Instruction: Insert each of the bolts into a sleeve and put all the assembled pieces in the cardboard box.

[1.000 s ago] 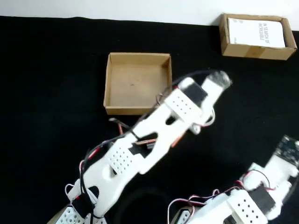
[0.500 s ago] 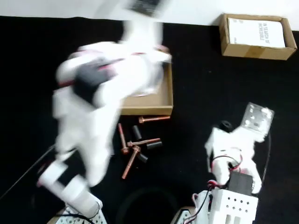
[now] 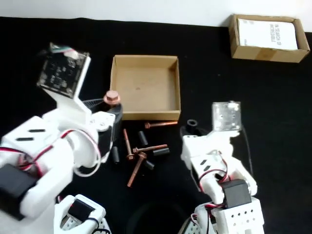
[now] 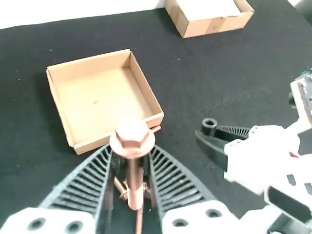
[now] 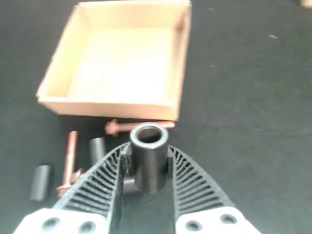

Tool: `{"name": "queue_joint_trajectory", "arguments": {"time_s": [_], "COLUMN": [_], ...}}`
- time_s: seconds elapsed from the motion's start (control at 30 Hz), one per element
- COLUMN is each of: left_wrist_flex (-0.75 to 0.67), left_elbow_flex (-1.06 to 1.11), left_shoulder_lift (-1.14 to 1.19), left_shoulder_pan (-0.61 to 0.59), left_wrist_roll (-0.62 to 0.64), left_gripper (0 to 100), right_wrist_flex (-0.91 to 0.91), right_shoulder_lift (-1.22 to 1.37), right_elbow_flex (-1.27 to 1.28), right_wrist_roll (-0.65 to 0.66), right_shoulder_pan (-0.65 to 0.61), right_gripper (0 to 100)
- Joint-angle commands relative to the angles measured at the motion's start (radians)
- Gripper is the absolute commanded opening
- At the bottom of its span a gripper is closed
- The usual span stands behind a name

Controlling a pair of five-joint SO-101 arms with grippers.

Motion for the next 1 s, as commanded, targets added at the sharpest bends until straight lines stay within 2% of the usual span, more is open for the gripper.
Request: {"name": "queue_joint_trajectory", "arguments": {"time_s": [0.0,0.1,0.23,0.37,0.47,0.6,0.73,0.97], "left_wrist_flex": [-0.233,-0.425,-0.652,-0.833,-0.864,-0.867,-0.901,-0.924], "left_elbow_flex": [0.232,0.374,0.515,0.585,0.584,0.584,0.590,0.553], "left_shoulder_lift": [-0.041,-0.047,-0.047,-0.045,-0.045,-0.045,-0.024,0.094], "left_shoulder_pan": [0.005,0.005,0.012,0.015,0.030,0.101,0.168,0.177], "left_wrist_roll": [0.005,0.005,0.005,0.005,0.006,0.095,0.117,0.118], "left_gripper": [1,1,1,1,1,1,1,1], "right_wrist_flex": [-0.079,-0.202,-0.272,-0.360,-0.430,-0.483,-0.503,-0.501], "right_shoulder_lift": [-0.018,-0.019,-0.019,-0.019,-0.019,-0.019,-0.018,-0.018], "right_elbow_flex": [-0.041,0.012,0.064,0.159,0.203,0.219,0.219,0.213], "right_wrist_roll": [0.012,0.008,0.008,0.008,0.008,0.006,0.006,0.006], "right_shoulder_pan": [-0.035,-0.079,-0.142,-0.153,-0.153,-0.153,-0.153,-0.153], "right_gripper": [0.6,0.6,0.7,0.7,0.7,0.7,0.7,0.7]}}
